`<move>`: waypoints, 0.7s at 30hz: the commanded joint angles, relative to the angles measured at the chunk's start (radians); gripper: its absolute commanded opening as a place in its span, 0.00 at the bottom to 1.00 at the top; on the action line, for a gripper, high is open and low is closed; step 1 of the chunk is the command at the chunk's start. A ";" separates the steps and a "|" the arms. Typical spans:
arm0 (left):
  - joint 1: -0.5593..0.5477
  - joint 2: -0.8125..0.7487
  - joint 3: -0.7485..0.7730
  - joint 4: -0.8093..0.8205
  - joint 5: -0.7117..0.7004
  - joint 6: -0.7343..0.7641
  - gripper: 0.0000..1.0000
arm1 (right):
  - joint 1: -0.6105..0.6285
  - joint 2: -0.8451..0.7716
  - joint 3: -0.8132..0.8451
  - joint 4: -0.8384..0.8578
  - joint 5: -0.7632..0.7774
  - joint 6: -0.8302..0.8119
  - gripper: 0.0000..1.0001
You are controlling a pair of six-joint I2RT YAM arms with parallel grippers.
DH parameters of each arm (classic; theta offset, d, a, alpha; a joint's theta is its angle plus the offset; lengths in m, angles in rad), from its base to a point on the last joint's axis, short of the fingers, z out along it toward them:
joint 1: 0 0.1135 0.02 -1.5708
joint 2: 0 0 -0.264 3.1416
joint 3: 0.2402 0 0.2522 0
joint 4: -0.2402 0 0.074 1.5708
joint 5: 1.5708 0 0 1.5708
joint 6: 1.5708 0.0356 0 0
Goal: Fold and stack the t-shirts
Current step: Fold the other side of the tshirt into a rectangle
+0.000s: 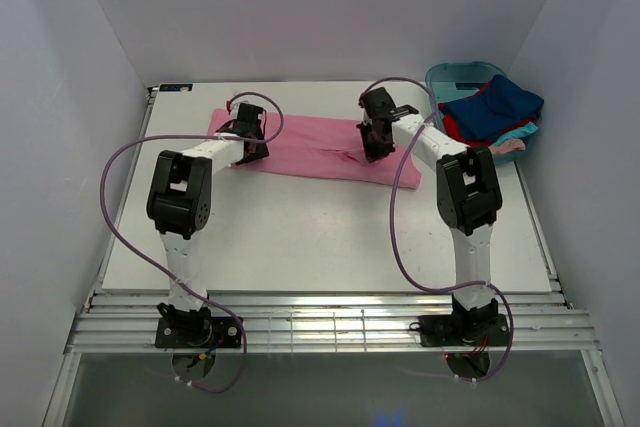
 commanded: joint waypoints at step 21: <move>-0.008 -0.041 -0.151 -0.071 0.035 -0.027 0.56 | -0.001 -0.069 -0.005 0.534 0.228 -0.061 0.50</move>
